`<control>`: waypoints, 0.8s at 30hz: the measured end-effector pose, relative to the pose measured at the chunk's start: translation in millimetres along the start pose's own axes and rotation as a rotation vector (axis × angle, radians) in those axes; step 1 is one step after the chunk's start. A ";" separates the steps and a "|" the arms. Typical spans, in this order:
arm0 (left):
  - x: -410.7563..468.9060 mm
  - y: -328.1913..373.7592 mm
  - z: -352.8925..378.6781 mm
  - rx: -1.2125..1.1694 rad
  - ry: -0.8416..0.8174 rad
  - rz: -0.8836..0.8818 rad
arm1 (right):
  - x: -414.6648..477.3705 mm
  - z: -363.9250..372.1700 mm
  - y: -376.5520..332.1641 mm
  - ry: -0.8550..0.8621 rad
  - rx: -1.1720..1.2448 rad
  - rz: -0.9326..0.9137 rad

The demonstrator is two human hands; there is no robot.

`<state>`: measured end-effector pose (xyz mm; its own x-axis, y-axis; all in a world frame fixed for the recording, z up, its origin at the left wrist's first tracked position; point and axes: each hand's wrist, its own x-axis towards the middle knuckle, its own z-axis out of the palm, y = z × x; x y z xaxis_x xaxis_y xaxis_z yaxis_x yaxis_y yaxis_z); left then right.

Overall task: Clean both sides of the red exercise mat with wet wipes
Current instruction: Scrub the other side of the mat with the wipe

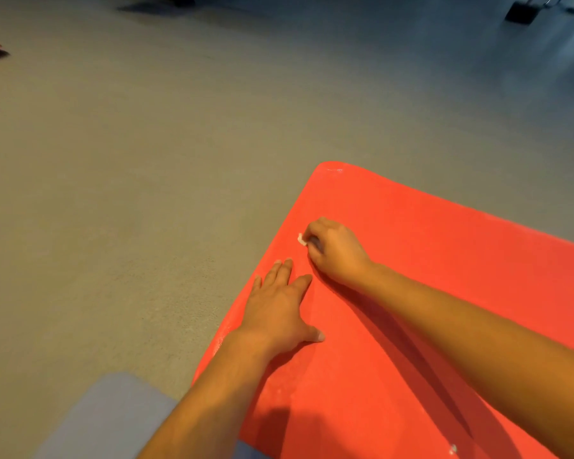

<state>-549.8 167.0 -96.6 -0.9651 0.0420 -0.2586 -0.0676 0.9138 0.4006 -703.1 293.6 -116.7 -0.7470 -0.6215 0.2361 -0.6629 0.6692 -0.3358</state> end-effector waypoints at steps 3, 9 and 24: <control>-7.8 1.1 -4.1 0.010 0.008 0.012 | -31.0 0.8 -16.9 -0.039 -0.008 -0.141; -30.8 -18.6 -14.4 0.023 -0.065 0.050 | 17.4 -2.5 6.3 0.029 -0.104 0.055; -36.3 -36.8 -17.9 0.027 -0.004 0.005 | -77.8 8.8 -70.0 0.017 -0.046 -0.163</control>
<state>-516.8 124.6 -86.2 -0.9643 0.0487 -0.2603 -0.0554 0.9240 0.3784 -598.2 291.6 -119.6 -0.6299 -0.7165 0.2998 -0.7766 0.5785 -0.2495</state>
